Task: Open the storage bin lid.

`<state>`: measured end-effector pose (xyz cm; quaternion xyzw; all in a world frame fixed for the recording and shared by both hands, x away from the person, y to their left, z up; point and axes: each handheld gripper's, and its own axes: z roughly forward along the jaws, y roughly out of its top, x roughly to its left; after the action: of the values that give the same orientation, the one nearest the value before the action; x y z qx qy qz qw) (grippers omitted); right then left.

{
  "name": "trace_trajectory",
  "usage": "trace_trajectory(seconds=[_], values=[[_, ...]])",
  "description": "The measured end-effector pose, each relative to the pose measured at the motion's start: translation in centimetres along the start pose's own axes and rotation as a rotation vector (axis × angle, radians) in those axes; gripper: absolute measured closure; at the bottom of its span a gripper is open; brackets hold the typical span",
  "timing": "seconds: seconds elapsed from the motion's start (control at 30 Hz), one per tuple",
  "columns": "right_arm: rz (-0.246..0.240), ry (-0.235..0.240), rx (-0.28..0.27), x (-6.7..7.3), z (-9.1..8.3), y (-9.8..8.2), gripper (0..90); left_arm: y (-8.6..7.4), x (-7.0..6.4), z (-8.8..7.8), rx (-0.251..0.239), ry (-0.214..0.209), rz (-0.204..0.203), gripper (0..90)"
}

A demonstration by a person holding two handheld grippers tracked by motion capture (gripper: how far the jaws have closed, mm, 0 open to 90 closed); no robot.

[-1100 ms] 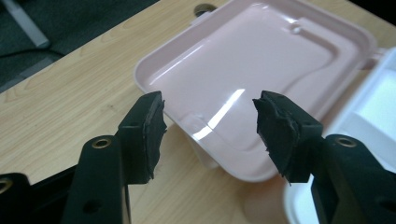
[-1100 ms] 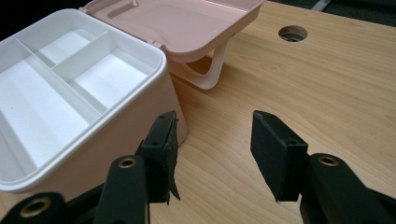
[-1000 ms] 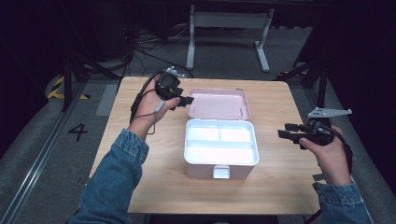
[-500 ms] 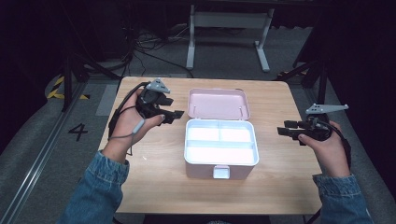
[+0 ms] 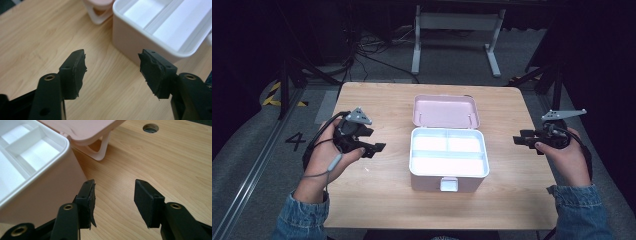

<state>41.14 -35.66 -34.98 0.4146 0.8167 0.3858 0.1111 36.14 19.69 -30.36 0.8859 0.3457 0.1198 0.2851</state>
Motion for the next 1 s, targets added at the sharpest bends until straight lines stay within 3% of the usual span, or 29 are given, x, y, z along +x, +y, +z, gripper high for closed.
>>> trace_trajectory(seconds=[0.17,0.37,0.5,0.53,0.63,0.77,0.9,1.0], values=[[0.013,-0.008,0.032,-0.4,0.3,-0.4,53.1,-1.9,0.9,1.0,0.040,0.020,-0.031,35.5],[0.022,-0.007,0.064,-0.7,1.0,-0.9,51.4,-3.9,1.7,1.9,0.073,0.017,-0.071,34.0],[0.021,-0.018,0.096,-0.9,1.3,-1.3,51.0,-5.1,2.5,2.7,0.110,0.072,-0.095,32.2],[0.021,-0.023,0.101,-0.9,1.3,-1.4,50.7,-5.4,2.7,2.9,0.118,0.079,-0.121,32.2],[0.017,-0.034,0.108,-1.1,1.4,-1.6,49.7,-6.1,3.3,3.4,0.129,0.090,-0.142,31.4],[0.018,-0.051,0.137,-1.3,1.8,-1.9,49.4,-7.0,4.0,4.5,0.146,0.070,-0.187,29.2],[0.015,-0.061,0.177,-1.3,2.2,-2.2,49.1,-7.8,4.5,5.3,0.198,0.054,-0.205,29.1],[0.017,-0.057,0.178,-1.3,2.3,-2.2,48.7,-8.0,4.7,5.5,0.196,0.045,-0.212,28.1]])
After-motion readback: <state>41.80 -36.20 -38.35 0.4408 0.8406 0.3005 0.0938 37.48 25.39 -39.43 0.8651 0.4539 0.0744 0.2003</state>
